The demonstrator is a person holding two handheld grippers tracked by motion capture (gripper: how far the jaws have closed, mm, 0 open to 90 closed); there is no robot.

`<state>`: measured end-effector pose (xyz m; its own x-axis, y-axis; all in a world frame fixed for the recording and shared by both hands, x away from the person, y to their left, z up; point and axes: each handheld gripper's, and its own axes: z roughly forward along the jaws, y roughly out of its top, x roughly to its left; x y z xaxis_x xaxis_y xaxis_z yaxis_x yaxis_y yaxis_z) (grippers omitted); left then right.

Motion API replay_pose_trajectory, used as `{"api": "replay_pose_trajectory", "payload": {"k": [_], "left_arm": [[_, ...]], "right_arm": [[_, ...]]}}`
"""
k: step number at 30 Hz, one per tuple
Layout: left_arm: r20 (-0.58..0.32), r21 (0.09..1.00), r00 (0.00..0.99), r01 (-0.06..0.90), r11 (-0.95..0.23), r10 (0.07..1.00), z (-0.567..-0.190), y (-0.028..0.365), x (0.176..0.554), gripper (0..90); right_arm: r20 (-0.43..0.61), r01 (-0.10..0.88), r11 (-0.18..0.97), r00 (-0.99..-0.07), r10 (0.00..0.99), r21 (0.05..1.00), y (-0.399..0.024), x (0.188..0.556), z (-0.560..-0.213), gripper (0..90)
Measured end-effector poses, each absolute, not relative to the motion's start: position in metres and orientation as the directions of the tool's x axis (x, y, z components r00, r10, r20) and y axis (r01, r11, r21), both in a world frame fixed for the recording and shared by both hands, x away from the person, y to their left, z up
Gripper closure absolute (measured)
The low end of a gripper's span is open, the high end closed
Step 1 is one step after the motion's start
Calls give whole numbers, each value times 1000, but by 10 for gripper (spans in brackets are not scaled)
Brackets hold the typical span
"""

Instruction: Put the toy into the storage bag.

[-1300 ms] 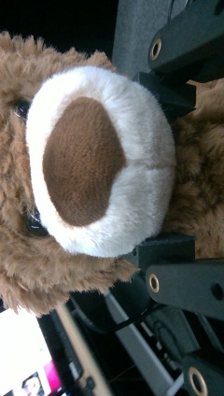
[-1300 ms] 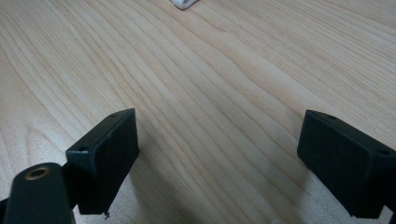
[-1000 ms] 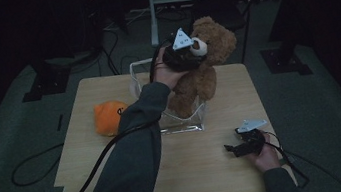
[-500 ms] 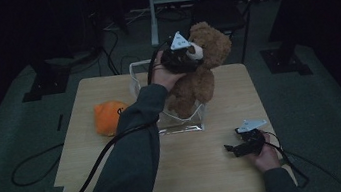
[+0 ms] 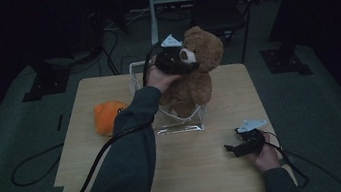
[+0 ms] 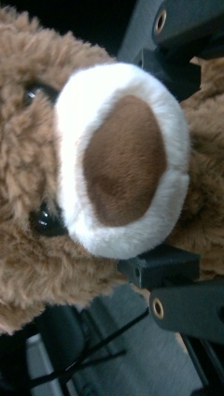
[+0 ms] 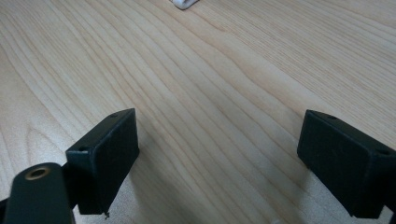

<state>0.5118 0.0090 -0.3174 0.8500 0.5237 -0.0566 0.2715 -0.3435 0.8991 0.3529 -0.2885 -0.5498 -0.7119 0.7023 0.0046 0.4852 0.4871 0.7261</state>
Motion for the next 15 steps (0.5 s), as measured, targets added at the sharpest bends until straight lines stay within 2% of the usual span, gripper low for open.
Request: {"api": "replay_pose_trajectory", "payload": {"k": [1,2,8,15], "left_arm": [[-57,899,850,272,-343,524,-317,9,512,300],[-101,900,849,300,-316,518,-318,12,514,291],[-232,899,844,376,-223,484,-321,17,520,251],[-306,893,841,416,-172,447,-321,21,522,235]], "right_arm": [[5,485,487,-712,702,726,-289,353,-550,120],[4,485,487,-712,702,726,-289,353,-550,120],[5,485,487,-712,702,726,-289,353,-550,120],[5,485,487,-713,702,726,-289,353,-550,120]]}}
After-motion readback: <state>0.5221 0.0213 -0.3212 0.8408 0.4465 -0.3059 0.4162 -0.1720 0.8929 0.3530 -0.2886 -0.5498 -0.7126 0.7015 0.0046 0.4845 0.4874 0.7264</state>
